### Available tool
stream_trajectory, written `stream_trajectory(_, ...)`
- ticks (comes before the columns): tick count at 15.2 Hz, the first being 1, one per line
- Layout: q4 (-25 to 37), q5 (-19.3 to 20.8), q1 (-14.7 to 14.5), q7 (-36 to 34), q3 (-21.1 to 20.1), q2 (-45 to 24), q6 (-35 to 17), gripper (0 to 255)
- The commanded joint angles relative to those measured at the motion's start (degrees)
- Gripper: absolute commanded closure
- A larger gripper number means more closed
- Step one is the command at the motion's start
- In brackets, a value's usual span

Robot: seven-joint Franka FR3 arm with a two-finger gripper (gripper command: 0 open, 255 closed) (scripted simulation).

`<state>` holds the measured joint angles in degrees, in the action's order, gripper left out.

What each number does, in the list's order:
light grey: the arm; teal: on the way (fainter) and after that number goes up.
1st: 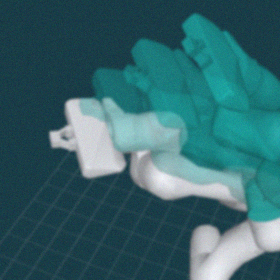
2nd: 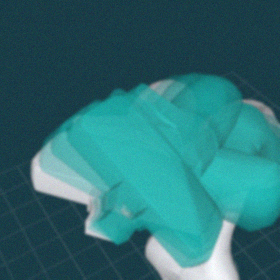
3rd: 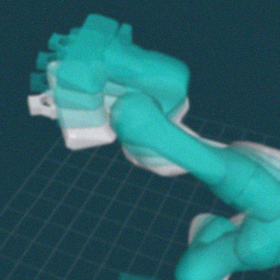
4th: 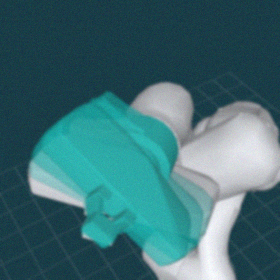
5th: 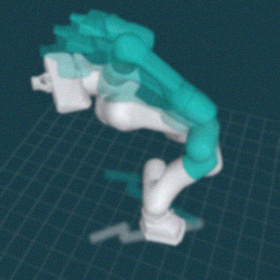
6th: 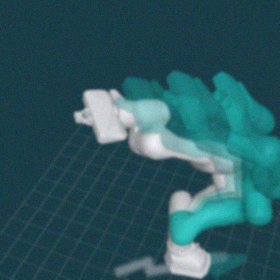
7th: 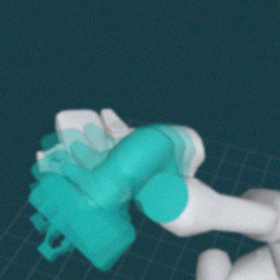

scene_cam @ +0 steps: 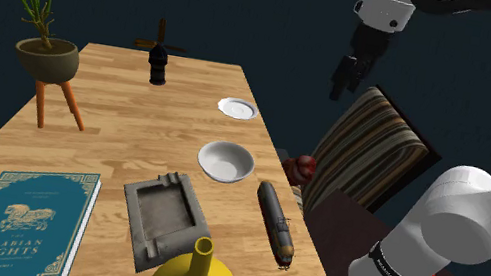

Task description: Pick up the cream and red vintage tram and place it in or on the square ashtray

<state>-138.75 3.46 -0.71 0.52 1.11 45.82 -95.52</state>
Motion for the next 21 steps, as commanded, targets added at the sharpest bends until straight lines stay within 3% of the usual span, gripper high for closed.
stream_trajectory(1,0.0,0.0,0.0,0.0,0.0,0.0,0.0,0)
stream_trajectory(12,-20.7,-6.3,-0.1,-13.4,-5.5,1.4,-18.6,0)
stream_trajectory(21,-31.4,-13.9,-2.8,-24.5,-11.8,-9.5,-40.1,0)
